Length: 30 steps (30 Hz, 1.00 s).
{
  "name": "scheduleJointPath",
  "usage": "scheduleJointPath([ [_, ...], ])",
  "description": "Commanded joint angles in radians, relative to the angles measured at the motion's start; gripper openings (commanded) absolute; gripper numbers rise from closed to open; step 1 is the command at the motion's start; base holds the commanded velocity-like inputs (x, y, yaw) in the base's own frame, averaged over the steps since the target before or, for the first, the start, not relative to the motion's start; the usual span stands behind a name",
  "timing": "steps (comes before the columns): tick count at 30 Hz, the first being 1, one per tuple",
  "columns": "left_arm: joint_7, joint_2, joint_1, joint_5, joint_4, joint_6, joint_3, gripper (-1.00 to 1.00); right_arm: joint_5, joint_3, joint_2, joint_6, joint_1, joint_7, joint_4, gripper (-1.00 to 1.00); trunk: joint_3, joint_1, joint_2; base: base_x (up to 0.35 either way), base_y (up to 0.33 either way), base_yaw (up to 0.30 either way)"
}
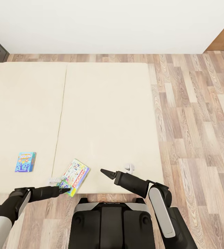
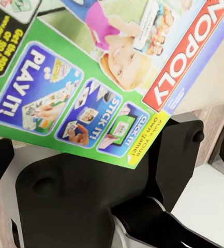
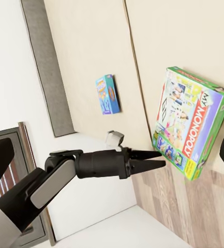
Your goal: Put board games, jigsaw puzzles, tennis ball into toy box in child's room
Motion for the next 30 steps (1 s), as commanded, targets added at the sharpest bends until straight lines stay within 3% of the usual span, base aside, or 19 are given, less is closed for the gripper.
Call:
scheduleJointPath([
  [1, -0.008, -0.001, -0.001, -0.008, -0.001, 0.008, 0.006, 1.00, 0.003, -0.001, 0.001, 0.004, 0.000, 0.004, 0.000, 1.00, -0.001, 0.001, -0.002, 0.000, 0.000, 0.000],
  [18, -0.007, -0.006, -0.008, -0.006, -0.003, 0.012, 0.016, 1.00, 0.003, -0.003, 0.000, 0.004, 0.000, 0.005, 0.000, 1.00, -0.001, 0.001, -0.002, 0.000, 0.000, 0.000],
  [30, -0.006, -0.014, -0.008, 0.020, -0.018, 0.033, 0.023, 1.00, 0.004, -0.003, 0.000, 0.003, 0.000, 0.005, 0.000, 1.00, -0.001, 0.001, -0.002, 0.000, 0.000, 0.000],
])
